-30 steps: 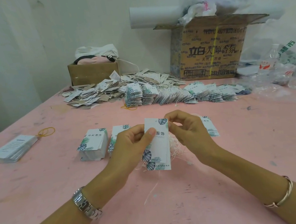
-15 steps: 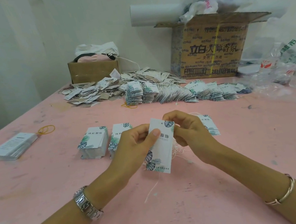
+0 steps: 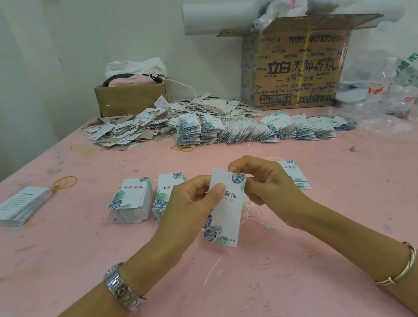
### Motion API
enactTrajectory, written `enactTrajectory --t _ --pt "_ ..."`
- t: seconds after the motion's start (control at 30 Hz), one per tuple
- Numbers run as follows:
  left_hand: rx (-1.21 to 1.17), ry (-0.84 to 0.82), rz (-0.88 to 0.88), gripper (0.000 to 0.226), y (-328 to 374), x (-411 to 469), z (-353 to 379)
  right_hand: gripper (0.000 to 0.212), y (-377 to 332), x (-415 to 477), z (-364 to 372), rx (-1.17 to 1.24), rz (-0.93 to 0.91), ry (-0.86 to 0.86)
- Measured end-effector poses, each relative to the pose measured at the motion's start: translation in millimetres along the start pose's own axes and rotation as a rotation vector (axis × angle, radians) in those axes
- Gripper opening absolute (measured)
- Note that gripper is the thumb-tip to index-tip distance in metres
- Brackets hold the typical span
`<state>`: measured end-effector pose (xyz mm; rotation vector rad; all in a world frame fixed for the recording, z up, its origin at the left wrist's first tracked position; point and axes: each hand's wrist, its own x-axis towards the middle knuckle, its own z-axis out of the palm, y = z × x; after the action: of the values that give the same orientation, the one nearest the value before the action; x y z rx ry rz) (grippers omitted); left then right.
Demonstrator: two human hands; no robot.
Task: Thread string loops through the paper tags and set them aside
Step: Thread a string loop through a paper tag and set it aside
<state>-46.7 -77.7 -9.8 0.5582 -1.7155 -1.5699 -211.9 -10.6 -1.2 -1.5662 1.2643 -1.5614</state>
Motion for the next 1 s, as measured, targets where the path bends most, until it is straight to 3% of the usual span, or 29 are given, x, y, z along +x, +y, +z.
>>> enactTrajectory --t 0.17,0.4,0.77,1.0 --pt "0.131 0.169 0.135 0.031 -2.0 -2.8 2.5 0.022 3.1 0.6 -1.0 0.060 0.049 -0.013" --pt "0.384 0.159 0.417 0.014 0.7 -9.2 5.8 0.022 5.3 2.4 0.6 0.109 0.088 -0.034" --pt "0.355 0.215 0.449 0.006 3.8 -8.1 2.5 0.006 4.5 1.6 -3.7 0.091 0.061 -0.078" --pt "0.402 0.213 0.449 0.003 2.6 -7.7 1.9 0.009 1.7 0.8 -1.9 0.052 0.027 -0.120"
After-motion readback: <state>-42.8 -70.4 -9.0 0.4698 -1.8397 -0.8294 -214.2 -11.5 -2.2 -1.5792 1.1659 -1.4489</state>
